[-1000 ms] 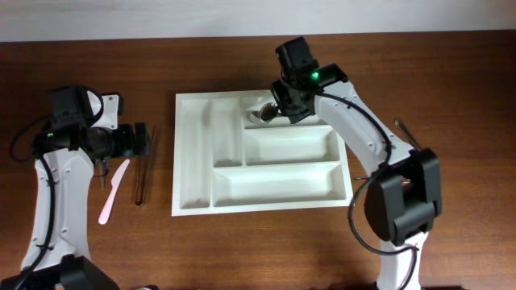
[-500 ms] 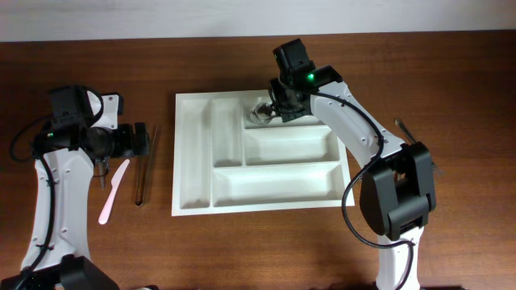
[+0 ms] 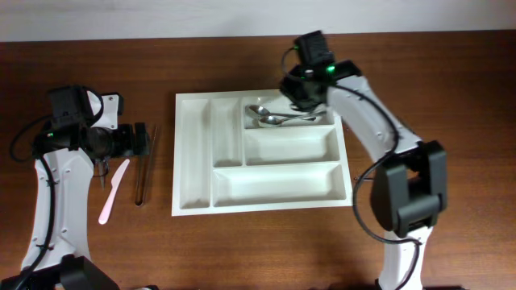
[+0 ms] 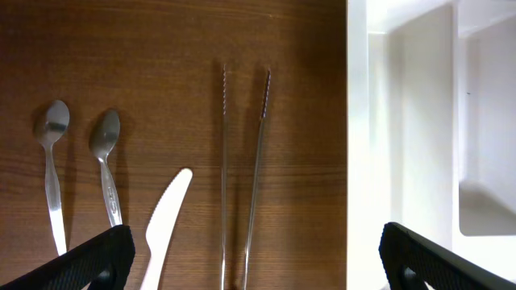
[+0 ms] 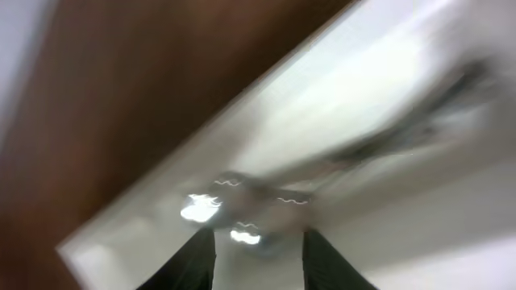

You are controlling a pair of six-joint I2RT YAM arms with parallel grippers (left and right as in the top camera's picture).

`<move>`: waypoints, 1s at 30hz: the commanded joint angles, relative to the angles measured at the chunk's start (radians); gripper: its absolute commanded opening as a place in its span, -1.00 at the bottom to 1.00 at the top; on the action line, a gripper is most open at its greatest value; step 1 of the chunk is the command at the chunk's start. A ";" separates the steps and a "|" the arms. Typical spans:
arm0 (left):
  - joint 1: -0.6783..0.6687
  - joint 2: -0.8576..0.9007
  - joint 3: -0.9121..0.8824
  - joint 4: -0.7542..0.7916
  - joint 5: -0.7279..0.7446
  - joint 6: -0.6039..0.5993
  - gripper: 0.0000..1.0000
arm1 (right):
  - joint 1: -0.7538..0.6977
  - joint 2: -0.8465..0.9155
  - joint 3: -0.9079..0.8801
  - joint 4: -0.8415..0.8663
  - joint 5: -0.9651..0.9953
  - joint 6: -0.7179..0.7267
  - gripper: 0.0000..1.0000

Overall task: Pack container
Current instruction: 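Place the second spoon beside the first in the top-right compartment, then move the right gripper to the upright fork and grasp it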

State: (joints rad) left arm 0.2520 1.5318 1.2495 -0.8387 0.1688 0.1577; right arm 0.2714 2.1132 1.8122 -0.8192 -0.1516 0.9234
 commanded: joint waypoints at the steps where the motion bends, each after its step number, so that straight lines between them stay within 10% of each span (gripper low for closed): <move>1: 0.006 0.005 0.021 0.000 0.000 0.016 0.98 | -0.122 -0.114 0.027 -0.100 0.005 -0.395 -0.29; 14: 0.006 0.005 0.021 0.000 0.000 0.016 0.98 | -0.610 -0.197 0.027 -0.457 0.006 -0.740 -0.33; 30: 0.006 0.005 0.021 0.000 0.000 0.016 0.98 | -0.566 -0.637 0.023 -0.617 0.104 -0.760 -0.22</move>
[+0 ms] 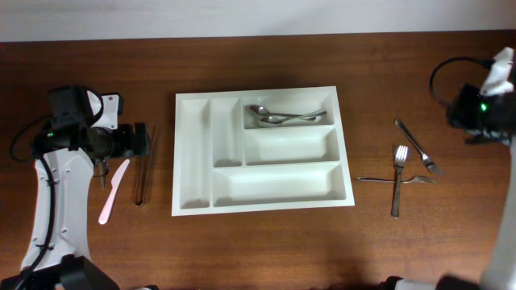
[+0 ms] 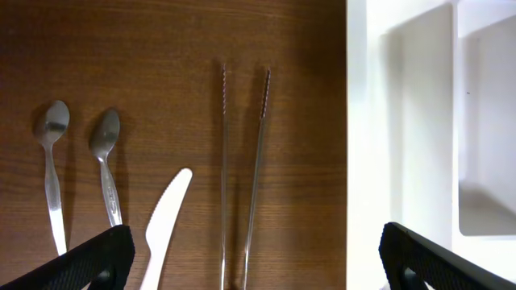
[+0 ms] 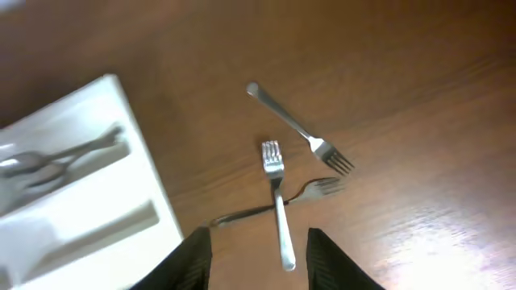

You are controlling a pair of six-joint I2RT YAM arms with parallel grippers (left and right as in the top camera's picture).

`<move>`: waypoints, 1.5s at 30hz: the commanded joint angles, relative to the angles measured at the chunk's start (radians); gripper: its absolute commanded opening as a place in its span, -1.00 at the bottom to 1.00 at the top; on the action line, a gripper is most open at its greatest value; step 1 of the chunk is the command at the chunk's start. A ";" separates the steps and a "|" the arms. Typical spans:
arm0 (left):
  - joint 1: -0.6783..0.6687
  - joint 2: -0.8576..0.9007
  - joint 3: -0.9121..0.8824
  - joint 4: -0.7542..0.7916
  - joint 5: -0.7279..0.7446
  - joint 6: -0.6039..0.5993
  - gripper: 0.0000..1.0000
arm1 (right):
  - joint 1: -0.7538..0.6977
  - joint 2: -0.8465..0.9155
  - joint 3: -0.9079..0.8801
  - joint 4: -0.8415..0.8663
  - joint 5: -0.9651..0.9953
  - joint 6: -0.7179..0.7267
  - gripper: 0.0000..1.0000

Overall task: Pack container
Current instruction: 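Move the right gripper to the upright fork and grasp it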

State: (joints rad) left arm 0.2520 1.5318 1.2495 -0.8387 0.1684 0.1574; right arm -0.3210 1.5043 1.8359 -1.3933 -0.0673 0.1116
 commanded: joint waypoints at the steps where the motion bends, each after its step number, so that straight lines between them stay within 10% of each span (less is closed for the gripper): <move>1: 0.006 0.005 0.021 0.000 0.000 0.016 0.98 | 0.031 -0.029 -0.008 -0.068 0.018 0.059 -0.22; 17: 0.006 0.005 0.021 0.000 0.000 0.016 0.98 | 0.039 -0.026 -0.638 0.253 0.030 0.102 -0.13; 34: 0.006 0.005 0.021 -0.001 0.000 0.016 0.98 | 0.039 0.003 -0.847 0.487 0.132 0.034 -0.06; 45: 0.006 0.005 0.021 0.000 0.000 0.016 0.98 | 0.039 0.231 -0.850 0.524 0.076 0.034 -0.36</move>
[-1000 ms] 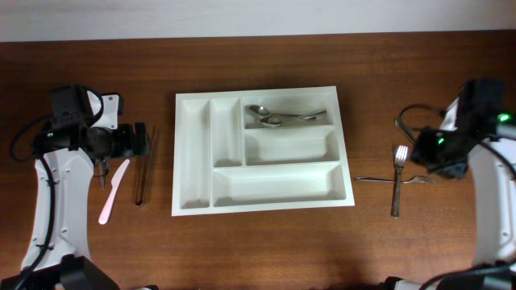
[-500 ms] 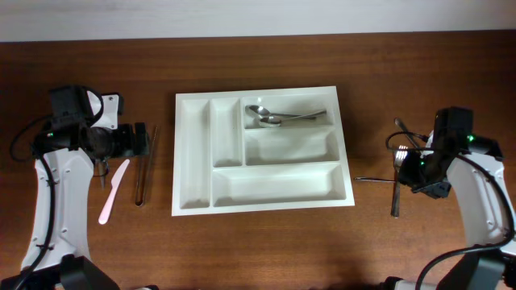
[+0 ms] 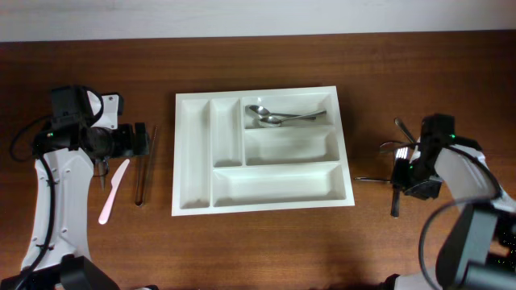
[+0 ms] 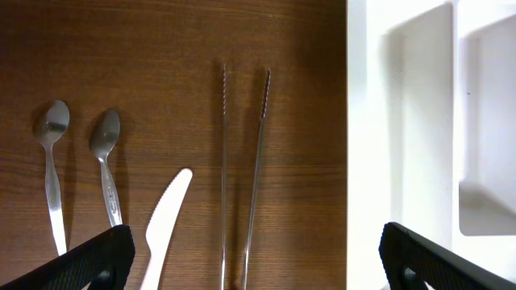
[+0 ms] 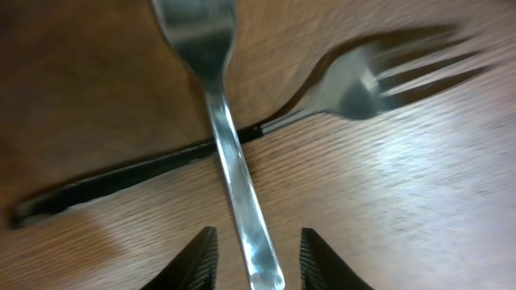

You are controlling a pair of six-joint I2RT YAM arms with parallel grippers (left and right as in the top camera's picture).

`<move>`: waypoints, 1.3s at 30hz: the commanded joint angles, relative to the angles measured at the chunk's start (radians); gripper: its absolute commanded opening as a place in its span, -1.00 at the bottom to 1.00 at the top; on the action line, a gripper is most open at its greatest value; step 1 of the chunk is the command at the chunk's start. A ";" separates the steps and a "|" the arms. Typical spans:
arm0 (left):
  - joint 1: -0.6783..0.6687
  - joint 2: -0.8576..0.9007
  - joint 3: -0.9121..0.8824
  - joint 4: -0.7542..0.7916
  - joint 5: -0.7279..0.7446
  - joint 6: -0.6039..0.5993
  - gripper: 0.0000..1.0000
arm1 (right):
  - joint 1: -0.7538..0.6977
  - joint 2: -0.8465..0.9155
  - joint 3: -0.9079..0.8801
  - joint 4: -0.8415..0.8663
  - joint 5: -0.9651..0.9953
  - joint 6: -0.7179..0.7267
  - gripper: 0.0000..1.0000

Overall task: Pack container
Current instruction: 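Move the right gripper to the upright fork and grasp it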

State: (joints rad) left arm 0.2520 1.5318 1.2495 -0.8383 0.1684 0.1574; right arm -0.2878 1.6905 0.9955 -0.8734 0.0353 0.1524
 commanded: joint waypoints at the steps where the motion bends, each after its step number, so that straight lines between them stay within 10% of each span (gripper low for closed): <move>1: 0.006 0.005 0.021 -0.001 0.000 0.016 0.98 | 0.006 0.063 -0.009 0.007 -0.032 -0.006 -0.36; 18: 0.006 0.005 0.021 -0.001 0.000 0.016 0.98 | 0.006 0.119 -0.009 0.065 -0.050 -0.018 -0.92; 39: 0.006 0.005 0.021 -0.001 0.000 0.016 0.98 | 0.056 -0.153 0.169 -0.108 -0.187 0.018 -0.92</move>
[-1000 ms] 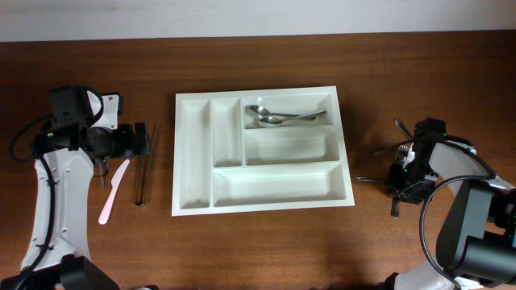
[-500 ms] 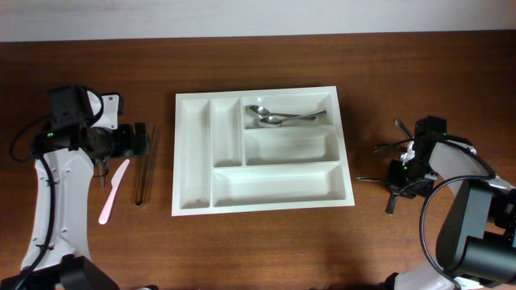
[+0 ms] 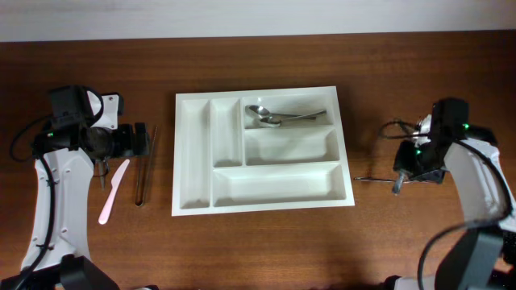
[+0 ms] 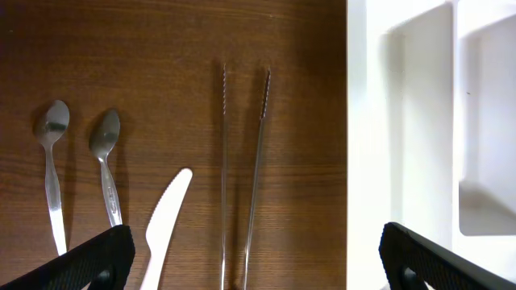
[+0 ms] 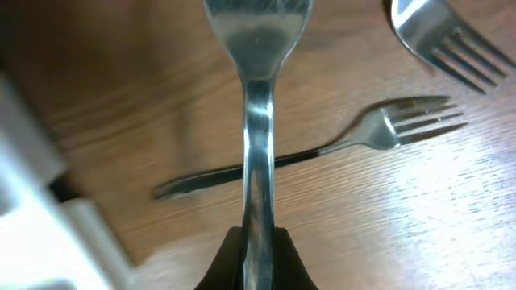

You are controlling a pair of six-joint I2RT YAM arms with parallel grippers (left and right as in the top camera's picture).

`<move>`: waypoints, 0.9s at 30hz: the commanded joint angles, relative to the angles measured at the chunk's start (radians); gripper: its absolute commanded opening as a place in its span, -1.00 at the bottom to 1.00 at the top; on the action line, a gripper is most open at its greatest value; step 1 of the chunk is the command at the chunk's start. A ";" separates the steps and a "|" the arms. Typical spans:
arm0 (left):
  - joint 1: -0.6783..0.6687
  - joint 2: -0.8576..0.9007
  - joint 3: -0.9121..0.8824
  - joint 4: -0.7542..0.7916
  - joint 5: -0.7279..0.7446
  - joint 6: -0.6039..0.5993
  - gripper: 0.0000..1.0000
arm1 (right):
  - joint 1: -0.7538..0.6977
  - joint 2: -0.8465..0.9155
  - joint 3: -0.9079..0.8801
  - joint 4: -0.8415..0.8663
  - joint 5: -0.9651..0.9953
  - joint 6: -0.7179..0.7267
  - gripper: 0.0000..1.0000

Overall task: Pack container
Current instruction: 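Move the right gripper to the upright fork and grasp it, then carry the fork with the right gripper into the middle-right compartment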

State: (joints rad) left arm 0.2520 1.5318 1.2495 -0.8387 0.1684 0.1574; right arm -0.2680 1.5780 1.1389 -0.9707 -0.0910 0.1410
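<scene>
The white cutlery tray (image 3: 194, 161) lies mid-table, with two spoons (image 3: 282, 118) in its top right compartment. To its right my right gripper (image 3: 407, 171) (image 5: 258, 246) is shut on the handle of a steel fork (image 5: 256, 97), tines pointing away, held a little above the table. A second fork (image 5: 339, 145) lies crosswise beneath it and a third fork (image 5: 439, 44) further off. At the left my left gripper (image 3: 139, 141) (image 4: 250, 270) hangs wide open over thin metal tongs (image 4: 242, 161).
On the wood left of the tray lie a white plastic knife (image 4: 165, 225) and two spoons (image 4: 52, 173) (image 4: 105, 161). The tray's corner (image 5: 32, 185) shows close to the held fork's left. The tray's other compartments hold nothing.
My right gripper stood open astride the fork's handle on the table; now it is shut on it and the fork is raised off the crossing fork. The left arm has not moved.
My right gripper was low over the tray's spoon compartment, where two spoons lay. Then it was high at the right above three forks. Then it was down, open round one fork's handle, and now holds that fork. The left gripper stayed open over the tongs throughout.
</scene>
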 commanded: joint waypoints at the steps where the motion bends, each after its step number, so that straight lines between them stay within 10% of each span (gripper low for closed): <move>1: 0.006 0.005 0.021 -0.001 0.000 0.016 0.98 | 0.066 -0.059 0.034 -0.024 -0.060 0.062 -0.92; 27: 0.006 0.005 0.021 0.000 0.000 0.016 0.98 | 0.727 0.019 0.041 0.567 0.042 1.318 -0.92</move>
State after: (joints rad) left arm 0.2520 1.5318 1.2495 -0.8383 0.1684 0.1574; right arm 0.4438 1.5429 1.1645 -0.4072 -0.0963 1.2579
